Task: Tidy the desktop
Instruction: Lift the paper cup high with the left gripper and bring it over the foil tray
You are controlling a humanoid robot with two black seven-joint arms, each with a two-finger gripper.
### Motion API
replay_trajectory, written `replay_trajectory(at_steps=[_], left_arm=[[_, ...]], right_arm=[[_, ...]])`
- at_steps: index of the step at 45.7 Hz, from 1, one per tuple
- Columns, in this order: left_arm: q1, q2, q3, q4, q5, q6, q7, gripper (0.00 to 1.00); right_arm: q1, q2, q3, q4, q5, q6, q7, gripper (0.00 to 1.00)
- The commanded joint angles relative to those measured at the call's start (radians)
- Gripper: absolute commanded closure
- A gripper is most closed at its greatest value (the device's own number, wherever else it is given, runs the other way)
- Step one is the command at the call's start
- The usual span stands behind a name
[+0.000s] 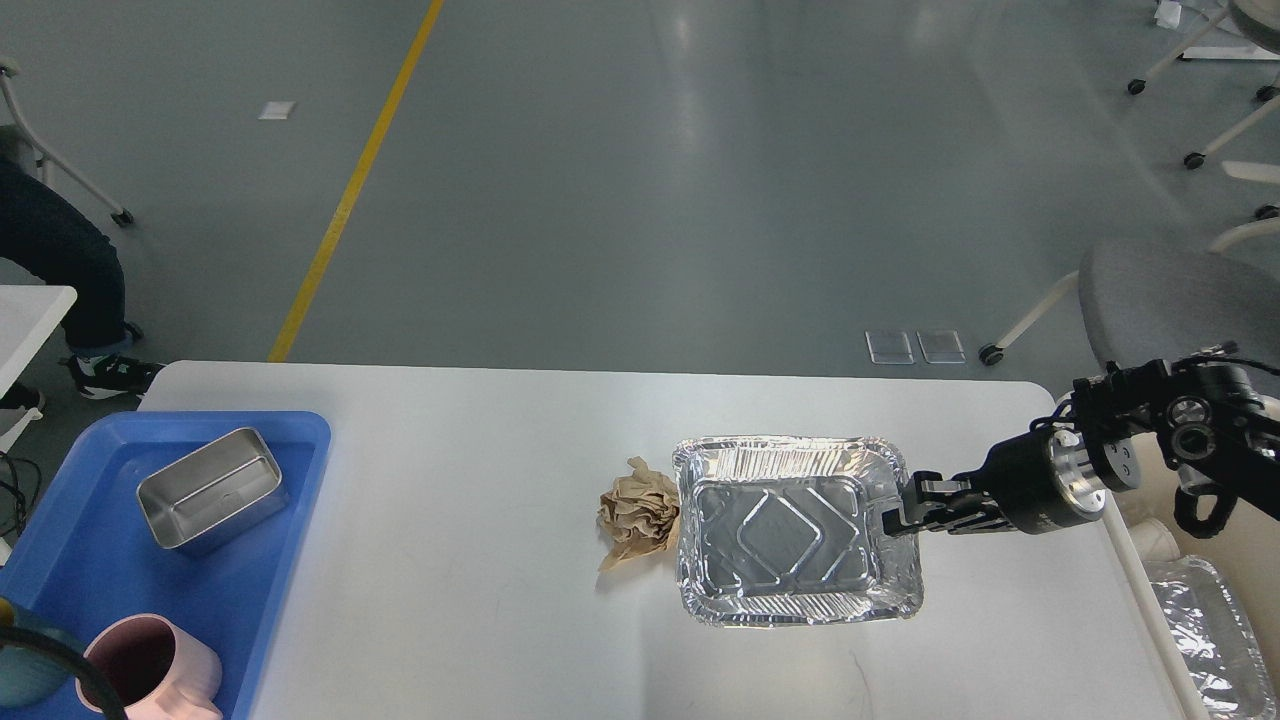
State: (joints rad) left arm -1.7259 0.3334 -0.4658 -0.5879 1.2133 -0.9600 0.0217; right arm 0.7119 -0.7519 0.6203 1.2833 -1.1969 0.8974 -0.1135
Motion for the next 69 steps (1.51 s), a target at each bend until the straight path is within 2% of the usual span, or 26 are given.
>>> replay_trajectory(at_steps=[1,10,21,29,47,69], left_arm=[[0.005,-0.157,0.024,0.071,-0.032,0.000,-0.002,1.00],[0.017,-0.326,0.029,0.115,-0.043,0.000,0.001,1.00],[0.089,-0.436,0.044,0.123,-0.040,0.000,0.032,1.00],[0.172,-0.455,0.153,0.123,-0.061,0.010,0.040,1.00],[0.230,-0.531,0.173,0.122,-0.078,0.033,0.043,1.00],[0.302,-0.531,0.268,0.054,-0.081,0.063,0.049,1.00]], right_arm=[[0.007,0.005,-0.001,-0.005,-0.004,0.000,0.000,1.00],[0.014,0.006,-0.001,-0.028,-0.009,-0.005,0.000,1.00],[0.030,0.031,-0.001,-0.050,-0.023,-0.006,-0.002,1.00],[0.037,0.052,-0.002,-0.070,-0.024,-0.006,-0.002,1.00],[0.037,0.062,-0.007,-0.098,-0.026,-0.006,-0.002,1.00],[0.040,0.078,-0.002,-0.098,-0.029,-0.006,-0.003,1.00]])
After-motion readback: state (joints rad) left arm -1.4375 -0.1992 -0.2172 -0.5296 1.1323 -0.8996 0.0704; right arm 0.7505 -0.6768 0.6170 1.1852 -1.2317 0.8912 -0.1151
